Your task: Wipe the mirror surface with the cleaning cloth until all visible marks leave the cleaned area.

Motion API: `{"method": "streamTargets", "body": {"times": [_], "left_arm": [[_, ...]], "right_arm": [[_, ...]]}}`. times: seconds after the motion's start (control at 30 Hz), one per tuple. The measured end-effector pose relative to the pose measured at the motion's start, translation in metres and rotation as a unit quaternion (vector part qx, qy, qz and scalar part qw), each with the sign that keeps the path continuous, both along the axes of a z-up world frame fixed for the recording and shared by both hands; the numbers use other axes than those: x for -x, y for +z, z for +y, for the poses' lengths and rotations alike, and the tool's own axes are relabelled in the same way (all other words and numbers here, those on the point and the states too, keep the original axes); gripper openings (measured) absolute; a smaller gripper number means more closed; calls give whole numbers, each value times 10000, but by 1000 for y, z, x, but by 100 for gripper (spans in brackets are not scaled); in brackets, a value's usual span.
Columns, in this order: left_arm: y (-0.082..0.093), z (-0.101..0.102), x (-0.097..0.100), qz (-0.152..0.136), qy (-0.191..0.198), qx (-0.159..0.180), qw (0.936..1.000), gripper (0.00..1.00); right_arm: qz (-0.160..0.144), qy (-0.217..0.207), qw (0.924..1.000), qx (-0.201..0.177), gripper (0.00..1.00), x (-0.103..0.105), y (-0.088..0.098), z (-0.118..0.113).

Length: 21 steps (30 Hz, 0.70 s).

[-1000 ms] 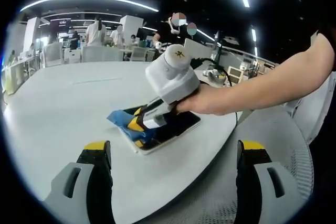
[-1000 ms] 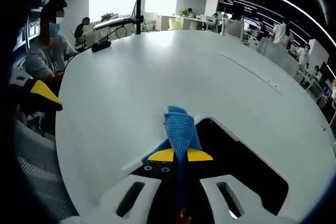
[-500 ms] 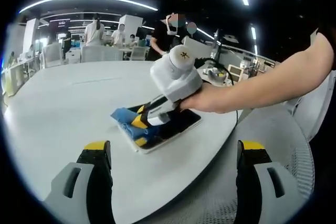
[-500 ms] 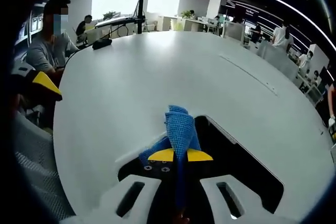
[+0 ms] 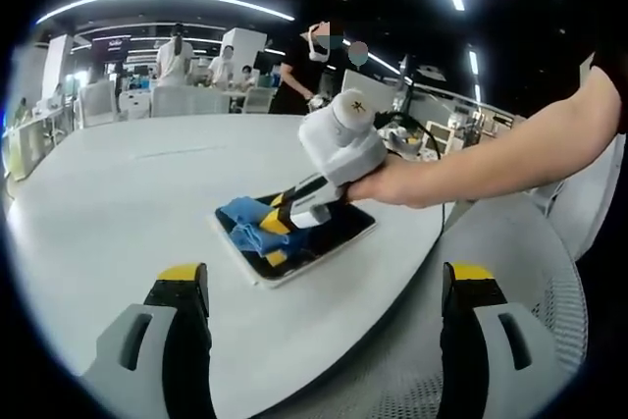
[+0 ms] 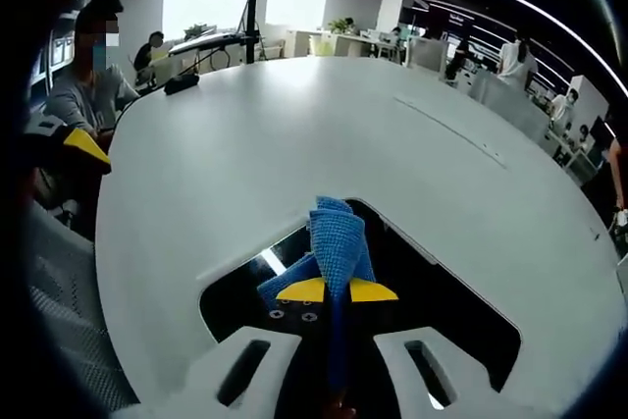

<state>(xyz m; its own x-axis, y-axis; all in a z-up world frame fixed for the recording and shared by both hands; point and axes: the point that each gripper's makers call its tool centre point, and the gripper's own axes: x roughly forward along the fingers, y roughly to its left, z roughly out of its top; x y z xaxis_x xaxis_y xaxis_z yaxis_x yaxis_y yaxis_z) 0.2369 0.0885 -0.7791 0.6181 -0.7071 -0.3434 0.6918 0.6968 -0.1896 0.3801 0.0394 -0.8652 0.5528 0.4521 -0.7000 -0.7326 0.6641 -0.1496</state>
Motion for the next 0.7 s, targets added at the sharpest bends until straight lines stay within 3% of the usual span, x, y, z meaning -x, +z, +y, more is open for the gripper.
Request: {"method": "streamTargets", "body": {"times": [0.7], "left_arm": [[1, 2, -2, -62, 47, -56, 10000, 99]], "right_arm": [[56, -461, 9989, 18, 0, -4, -1, -58]]}}
